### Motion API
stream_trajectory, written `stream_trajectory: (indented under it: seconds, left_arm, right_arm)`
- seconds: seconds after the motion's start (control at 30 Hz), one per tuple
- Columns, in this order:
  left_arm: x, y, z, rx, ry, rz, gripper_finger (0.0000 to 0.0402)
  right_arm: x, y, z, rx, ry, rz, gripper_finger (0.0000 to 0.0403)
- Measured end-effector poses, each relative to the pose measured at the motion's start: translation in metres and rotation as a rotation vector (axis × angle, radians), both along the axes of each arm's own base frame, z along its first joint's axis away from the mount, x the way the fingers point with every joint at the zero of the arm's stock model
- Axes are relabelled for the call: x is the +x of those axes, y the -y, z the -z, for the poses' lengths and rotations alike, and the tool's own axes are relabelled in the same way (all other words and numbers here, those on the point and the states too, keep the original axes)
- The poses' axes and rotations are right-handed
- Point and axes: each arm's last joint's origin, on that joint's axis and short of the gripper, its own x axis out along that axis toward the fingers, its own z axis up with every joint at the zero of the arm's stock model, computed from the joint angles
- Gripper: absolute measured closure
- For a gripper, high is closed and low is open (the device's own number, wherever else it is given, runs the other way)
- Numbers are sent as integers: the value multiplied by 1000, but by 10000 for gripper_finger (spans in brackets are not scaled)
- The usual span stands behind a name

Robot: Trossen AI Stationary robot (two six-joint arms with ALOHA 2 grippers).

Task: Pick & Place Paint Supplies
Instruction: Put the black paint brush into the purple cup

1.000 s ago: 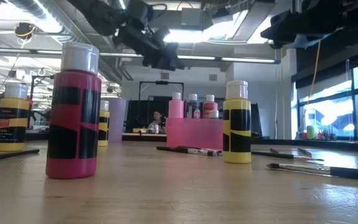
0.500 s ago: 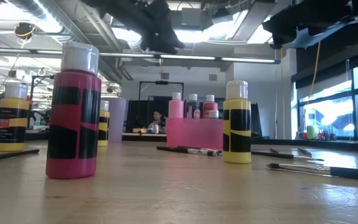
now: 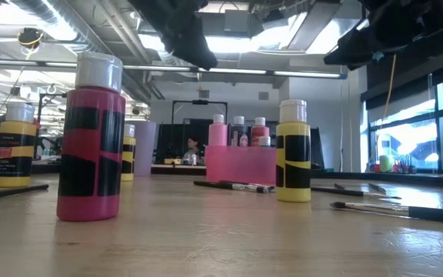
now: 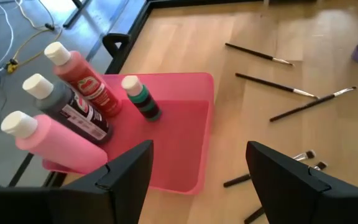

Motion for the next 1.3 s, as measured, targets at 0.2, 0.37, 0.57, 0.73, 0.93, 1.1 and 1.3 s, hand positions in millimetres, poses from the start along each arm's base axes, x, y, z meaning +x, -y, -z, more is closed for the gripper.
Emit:
stream_trajectory:
  seconds: [0.2,0.37,0.57,0.73,0.93,1.1,1.3]
  left_arm:
    - [-1,16,0,57,-13,-16,149]
    - [-1,23,0,98,-11,-42,149]
    - [-2,29,-1,108,6,-78,149]
    - [-1,31,-2,109,21,-89,149]
    - [-1,31,-2,101,30,-94,149]
    - [-1,32,-2,95,34,-95,149]
    - [-1,35,-2,28,58,-98,149]
  right_arm:
    - [-5,5,-31,-112,-93,140,206]
    - [-15,7,-58,-69,-201,181,206]
    - [-25,9,-65,-153,-310,150,206]
    - [-26,12,-62,-350,-376,128,206]
    - [-18,10,-47,-403,-534,47,206]
    - [-5,5,-32,-362,-640,-36,206]
    - [14,-1,-12,-329,-755,-100,206]
